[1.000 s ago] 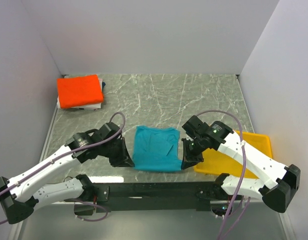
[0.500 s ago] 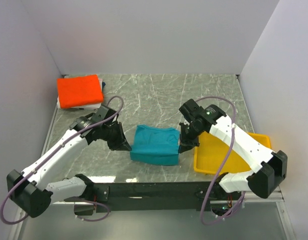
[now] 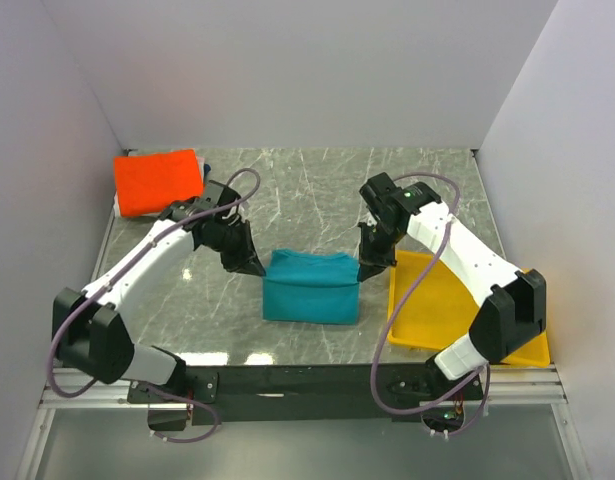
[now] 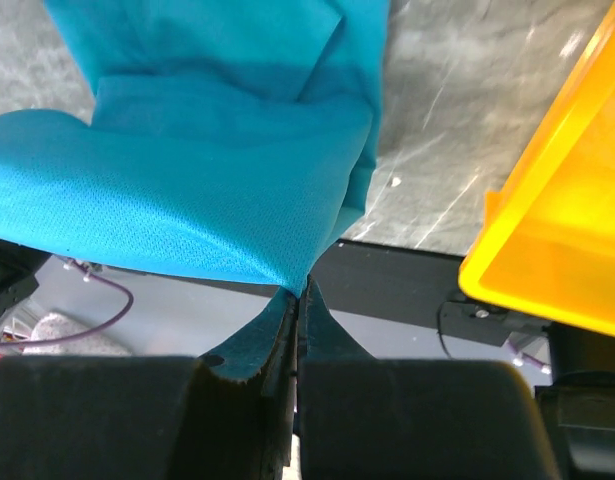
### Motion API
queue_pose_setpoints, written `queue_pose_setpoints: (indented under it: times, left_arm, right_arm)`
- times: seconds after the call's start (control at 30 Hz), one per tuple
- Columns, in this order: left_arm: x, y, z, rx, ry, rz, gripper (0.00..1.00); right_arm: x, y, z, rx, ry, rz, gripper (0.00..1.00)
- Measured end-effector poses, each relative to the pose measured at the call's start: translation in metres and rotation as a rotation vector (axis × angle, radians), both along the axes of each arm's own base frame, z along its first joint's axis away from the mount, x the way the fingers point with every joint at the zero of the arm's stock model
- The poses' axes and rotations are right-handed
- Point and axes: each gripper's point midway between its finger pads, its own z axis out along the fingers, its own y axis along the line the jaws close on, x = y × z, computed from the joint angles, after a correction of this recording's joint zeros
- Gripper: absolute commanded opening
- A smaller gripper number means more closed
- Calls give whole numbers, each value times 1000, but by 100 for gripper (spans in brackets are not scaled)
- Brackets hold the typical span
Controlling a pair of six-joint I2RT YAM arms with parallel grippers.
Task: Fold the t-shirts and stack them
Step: Fold the tshirt
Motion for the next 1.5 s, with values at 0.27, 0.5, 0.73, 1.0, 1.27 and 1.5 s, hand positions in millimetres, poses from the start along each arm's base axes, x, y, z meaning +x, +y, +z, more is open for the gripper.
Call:
queue_pose_setpoints:
  times: [0.27, 0.5, 0.73, 1.0, 1.27, 1.5]
  left_arm:
    - [34, -3, -23, 11, 43, -36, 0]
    - [56, -2, -50, 37, 93, -72, 0]
    - [73, -4, -60, 29, 105, -102, 0]
    - [95, -4, -75, 31, 112, -124, 57]
    - [121, 14, -70, 63, 66, -53, 80]
    - [105, 16, -71, 47, 56, -57, 80]
  right_arm:
    - [27, -4, -20, -30, 40, 21, 0]
    - [48, -3, -44, -54, 84, 48, 0]
    - [64, -6, -66, -69, 115, 58, 0]
    - [82, -6, -77, -71, 112, 62, 29]
    - [129, -5, -65, -74, 15, 66, 71]
    - [123, -6, -51, -67, -26, 78, 68]
